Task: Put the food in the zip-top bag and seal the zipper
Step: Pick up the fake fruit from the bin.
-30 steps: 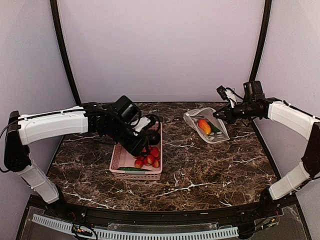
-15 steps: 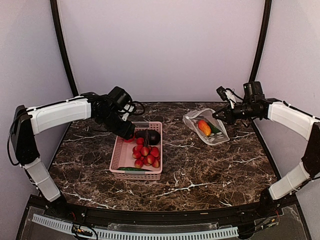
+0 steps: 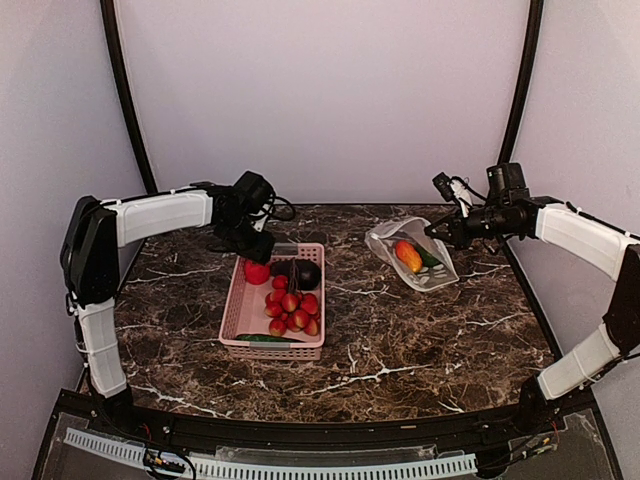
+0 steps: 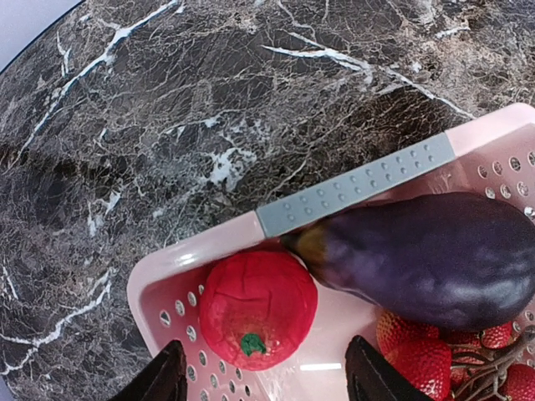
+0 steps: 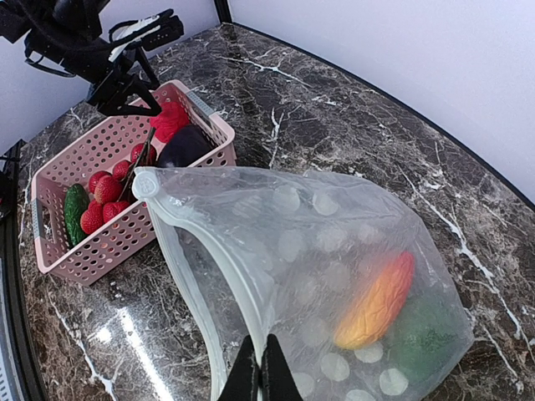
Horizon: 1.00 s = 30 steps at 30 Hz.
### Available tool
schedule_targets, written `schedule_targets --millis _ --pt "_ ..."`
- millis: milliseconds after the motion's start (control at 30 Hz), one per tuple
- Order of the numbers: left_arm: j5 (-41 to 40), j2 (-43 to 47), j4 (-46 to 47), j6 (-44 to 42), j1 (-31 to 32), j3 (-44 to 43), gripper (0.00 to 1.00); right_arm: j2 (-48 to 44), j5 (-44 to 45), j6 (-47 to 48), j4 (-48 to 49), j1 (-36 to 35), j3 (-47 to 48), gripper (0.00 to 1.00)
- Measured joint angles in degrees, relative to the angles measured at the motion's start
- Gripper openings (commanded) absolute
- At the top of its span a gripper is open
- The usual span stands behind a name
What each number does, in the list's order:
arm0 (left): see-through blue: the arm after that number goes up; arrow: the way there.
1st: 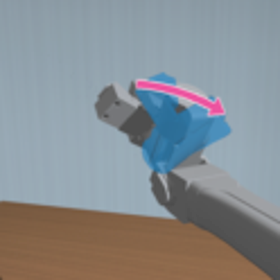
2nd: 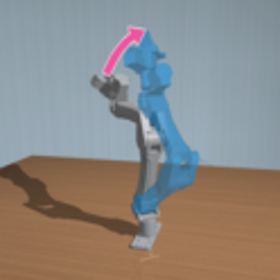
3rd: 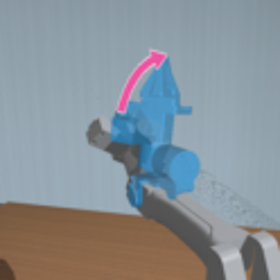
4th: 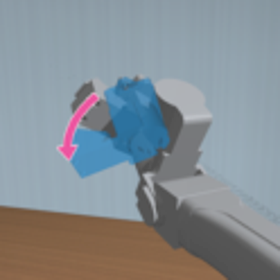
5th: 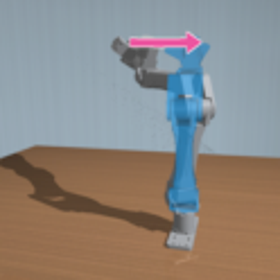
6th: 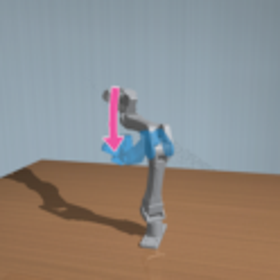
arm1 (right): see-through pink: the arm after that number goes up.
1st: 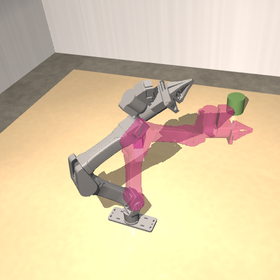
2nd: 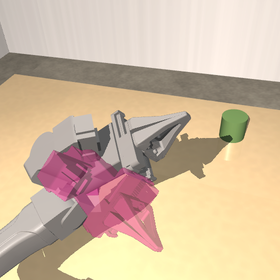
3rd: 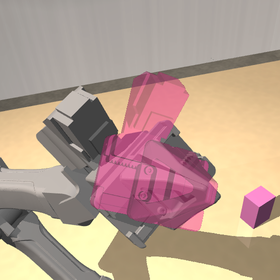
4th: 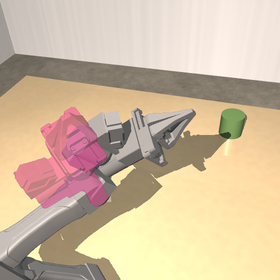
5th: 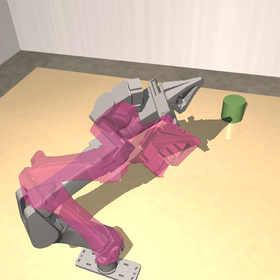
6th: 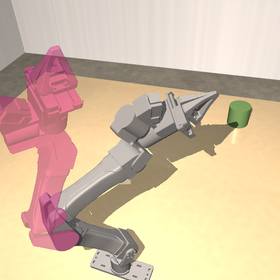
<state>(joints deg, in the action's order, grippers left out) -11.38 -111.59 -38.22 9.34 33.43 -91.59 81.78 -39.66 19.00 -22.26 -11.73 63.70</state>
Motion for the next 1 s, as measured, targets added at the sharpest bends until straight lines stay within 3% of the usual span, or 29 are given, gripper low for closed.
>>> schedule_targets --millis 1000 --pt "-3.0 -6.2 0.1 -0.1 -0.2 -2.3 0.68 0.0 -0.2 0.0 0.0 0.0 0.0 0.0"
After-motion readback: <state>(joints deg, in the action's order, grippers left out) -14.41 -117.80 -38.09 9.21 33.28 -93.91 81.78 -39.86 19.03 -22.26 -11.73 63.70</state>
